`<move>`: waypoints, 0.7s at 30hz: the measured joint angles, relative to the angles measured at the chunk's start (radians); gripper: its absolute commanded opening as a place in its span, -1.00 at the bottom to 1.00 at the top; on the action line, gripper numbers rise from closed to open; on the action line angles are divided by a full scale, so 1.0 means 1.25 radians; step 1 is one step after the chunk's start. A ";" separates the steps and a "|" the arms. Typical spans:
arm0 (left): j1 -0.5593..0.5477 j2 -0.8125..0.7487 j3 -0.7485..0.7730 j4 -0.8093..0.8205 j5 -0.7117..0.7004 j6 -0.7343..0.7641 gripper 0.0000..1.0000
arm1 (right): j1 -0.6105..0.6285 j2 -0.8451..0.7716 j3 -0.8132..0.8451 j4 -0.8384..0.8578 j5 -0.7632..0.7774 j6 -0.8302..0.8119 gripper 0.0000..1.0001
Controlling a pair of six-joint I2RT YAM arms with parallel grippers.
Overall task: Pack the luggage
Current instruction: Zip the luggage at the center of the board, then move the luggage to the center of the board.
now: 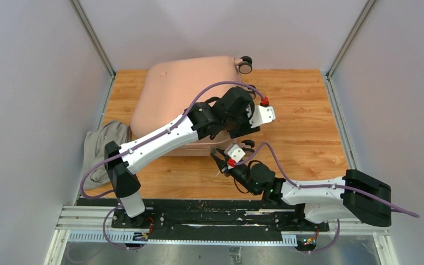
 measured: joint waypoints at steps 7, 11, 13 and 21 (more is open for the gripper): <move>0.006 -0.029 -0.101 0.026 0.102 0.001 0.65 | -0.007 -0.178 -0.043 -0.080 0.018 0.107 0.47; 0.024 -0.049 -0.082 -0.004 0.144 -0.038 1.00 | -0.057 -0.335 -0.086 -0.249 0.038 0.213 0.50; 0.045 -0.064 -0.036 -0.009 0.183 -0.065 1.00 | -0.074 -0.411 -0.099 -0.320 0.061 0.244 0.54; 0.204 -0.091 0.204 -0.100 0.361 -0.128 1.00 | -0.175 -0.529 -0.057 -0.596 0.164 0.340 0.81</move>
